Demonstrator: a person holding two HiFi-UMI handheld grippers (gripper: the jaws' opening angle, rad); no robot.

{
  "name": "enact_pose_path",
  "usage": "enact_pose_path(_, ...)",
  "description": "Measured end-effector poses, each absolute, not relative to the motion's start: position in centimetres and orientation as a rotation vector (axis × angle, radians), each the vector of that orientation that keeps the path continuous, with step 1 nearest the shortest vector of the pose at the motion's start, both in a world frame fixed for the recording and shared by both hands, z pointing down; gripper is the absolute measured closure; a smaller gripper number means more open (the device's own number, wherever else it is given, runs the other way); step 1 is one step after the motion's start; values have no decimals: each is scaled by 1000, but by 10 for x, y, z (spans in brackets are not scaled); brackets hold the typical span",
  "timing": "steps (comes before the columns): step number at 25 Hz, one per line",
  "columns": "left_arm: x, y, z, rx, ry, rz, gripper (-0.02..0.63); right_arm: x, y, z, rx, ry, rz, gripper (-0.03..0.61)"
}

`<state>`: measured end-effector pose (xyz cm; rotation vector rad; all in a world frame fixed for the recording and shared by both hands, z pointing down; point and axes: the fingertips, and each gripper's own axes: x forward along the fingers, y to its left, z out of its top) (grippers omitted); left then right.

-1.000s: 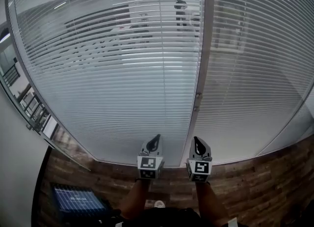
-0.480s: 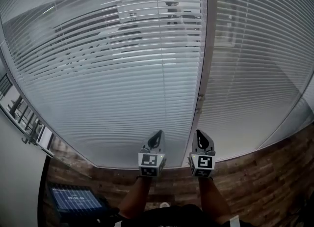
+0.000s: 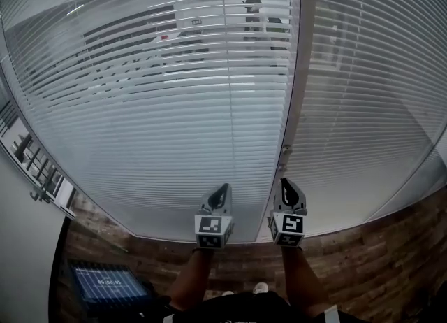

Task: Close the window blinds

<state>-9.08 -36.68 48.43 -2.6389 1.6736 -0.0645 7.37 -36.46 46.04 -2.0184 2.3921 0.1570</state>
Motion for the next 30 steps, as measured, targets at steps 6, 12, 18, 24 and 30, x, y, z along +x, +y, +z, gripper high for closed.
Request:
enact_pose_path(6, -79, -375, 473, -2653, 1699, -81, 614, 92, -394, 438, -2042, 2385, 166, 546)
enact_pose_path(12, -73, -375, 490, -2645, 1698, -91, 614, 97, -414, 438, -2039, 2374, 183, 487)
enact_pose_path(18, -72, -381, 492, -2615, 1716, -46, 614, 98, -438, 436, -2002, 2355, 162, 468)
enact_pose_path(24, -71, -381, 500, -2608, 1730, -36, 614, 100, -441, 434, -1997, 2378, 149, 460)
enact_pose_path(30, -71, -383, 495, -2590, 1739, -9, 614, 97, -446, 435, -1962, 2401, 202, 462)
